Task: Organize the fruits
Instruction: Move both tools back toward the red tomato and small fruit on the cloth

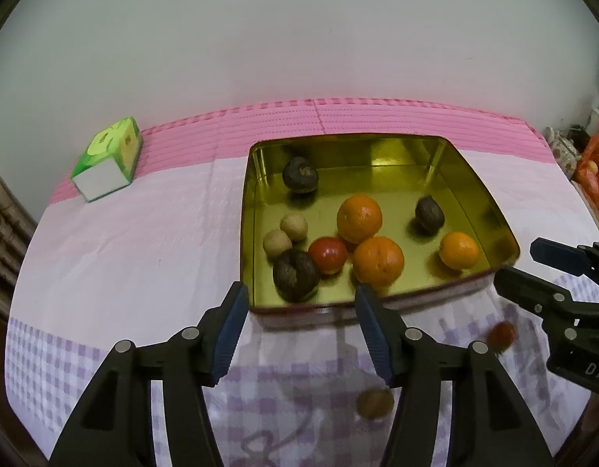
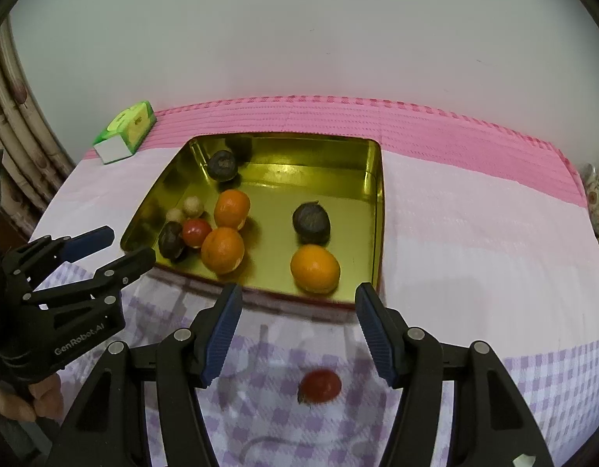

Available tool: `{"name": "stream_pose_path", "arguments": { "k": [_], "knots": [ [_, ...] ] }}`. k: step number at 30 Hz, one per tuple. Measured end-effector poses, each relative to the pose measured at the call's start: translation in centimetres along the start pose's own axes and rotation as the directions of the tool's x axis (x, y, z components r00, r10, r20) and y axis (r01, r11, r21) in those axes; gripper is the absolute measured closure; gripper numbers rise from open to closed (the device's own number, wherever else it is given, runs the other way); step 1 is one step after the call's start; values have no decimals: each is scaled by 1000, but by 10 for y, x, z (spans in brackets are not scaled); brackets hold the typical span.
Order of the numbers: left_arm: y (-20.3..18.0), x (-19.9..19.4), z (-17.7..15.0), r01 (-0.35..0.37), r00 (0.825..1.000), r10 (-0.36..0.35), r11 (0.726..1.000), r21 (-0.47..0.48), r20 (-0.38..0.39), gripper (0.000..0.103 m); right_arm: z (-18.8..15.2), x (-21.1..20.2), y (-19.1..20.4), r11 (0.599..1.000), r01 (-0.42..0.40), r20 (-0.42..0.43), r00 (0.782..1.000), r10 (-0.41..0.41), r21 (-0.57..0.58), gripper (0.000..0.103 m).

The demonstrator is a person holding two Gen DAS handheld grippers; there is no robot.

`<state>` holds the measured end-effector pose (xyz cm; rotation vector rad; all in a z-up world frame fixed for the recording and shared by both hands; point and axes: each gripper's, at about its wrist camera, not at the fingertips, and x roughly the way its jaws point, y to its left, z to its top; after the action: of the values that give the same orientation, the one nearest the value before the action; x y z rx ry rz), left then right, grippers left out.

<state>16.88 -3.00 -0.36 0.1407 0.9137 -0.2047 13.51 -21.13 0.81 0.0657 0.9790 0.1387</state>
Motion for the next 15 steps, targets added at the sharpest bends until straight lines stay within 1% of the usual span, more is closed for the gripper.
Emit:
{"name": "stream_pose_path", "arguments": {
  "k": [4, 11, 15],
  "knots": [
    [1, -9, -20, 11, 1000, -11, 1000, -15, -7, 45, -17, -8, -2, 1000, 1, -10, 1000, -1, 10, 45],
    [-3, -11, -60, 11, 999, -12, 1000, -12, -53, 45, -49, -11, -7, 1000, 7, -46, 999, -6, 20, 46],
    [-9, -12, -71, 17, 998, -17, 1000, -1, -67, 45, -63, -8, -8, 1000, 10, -66, 998, -8, 26, 46]
  ]
}}
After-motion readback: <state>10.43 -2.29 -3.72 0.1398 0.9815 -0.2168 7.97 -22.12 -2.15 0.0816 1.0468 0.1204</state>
